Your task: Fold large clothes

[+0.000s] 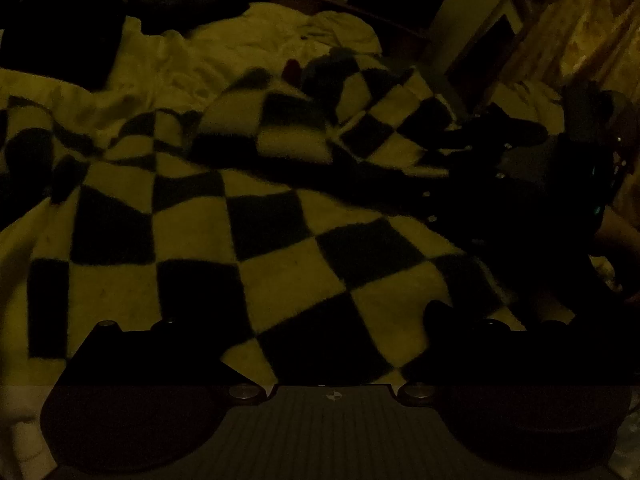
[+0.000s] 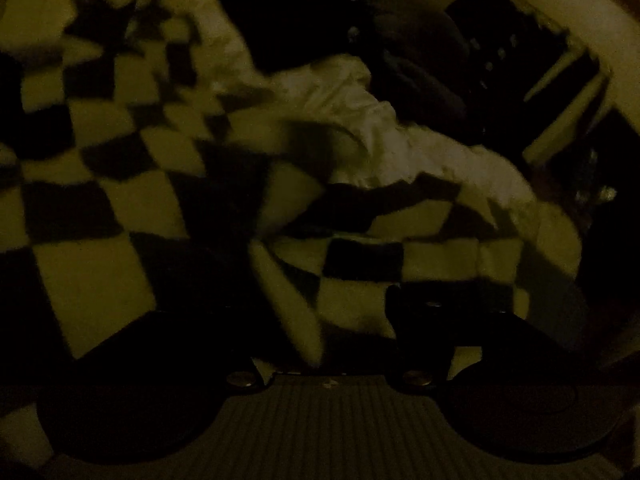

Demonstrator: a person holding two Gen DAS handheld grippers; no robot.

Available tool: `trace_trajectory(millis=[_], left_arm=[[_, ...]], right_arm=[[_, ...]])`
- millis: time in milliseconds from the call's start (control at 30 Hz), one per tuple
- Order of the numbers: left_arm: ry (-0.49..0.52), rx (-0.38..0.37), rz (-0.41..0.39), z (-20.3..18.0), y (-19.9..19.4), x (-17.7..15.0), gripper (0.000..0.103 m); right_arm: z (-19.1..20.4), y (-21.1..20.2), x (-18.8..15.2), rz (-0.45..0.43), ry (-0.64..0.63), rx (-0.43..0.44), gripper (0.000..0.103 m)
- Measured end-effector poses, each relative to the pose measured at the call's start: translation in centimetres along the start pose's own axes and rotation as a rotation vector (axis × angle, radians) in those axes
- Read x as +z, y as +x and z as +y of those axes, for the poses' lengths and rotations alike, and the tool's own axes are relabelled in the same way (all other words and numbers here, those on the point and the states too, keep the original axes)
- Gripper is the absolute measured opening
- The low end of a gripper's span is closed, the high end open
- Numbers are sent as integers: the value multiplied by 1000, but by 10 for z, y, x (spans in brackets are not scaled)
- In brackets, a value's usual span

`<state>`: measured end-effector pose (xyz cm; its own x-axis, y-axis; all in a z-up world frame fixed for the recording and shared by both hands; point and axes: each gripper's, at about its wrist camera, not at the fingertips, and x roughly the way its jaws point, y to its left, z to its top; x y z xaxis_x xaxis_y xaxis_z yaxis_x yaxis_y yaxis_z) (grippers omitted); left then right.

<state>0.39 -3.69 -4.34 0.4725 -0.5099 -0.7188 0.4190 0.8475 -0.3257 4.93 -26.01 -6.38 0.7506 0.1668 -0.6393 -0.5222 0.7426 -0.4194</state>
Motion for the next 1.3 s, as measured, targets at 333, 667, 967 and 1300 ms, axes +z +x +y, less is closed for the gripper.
trace_trajectory(millis=[333, 667, 967, 1300], left_arm=[[-108, -12, -16, 19, -14, 20, 103], [-56, 203, -225, 63, -3, 95, 103], [28, 166, -86, 60, 90, 113, 103], [170, 278, -213, 25, 21, 104, 64]], right_arm=[[-37, -14, -12, -74, 307, 127, 83], [-116, -23, -72, -233, 924, 260, 83], [-112, -21, -81, -249, 961, 255, 83], [-119, -19, -95, -237, 1035, 219, 61]])
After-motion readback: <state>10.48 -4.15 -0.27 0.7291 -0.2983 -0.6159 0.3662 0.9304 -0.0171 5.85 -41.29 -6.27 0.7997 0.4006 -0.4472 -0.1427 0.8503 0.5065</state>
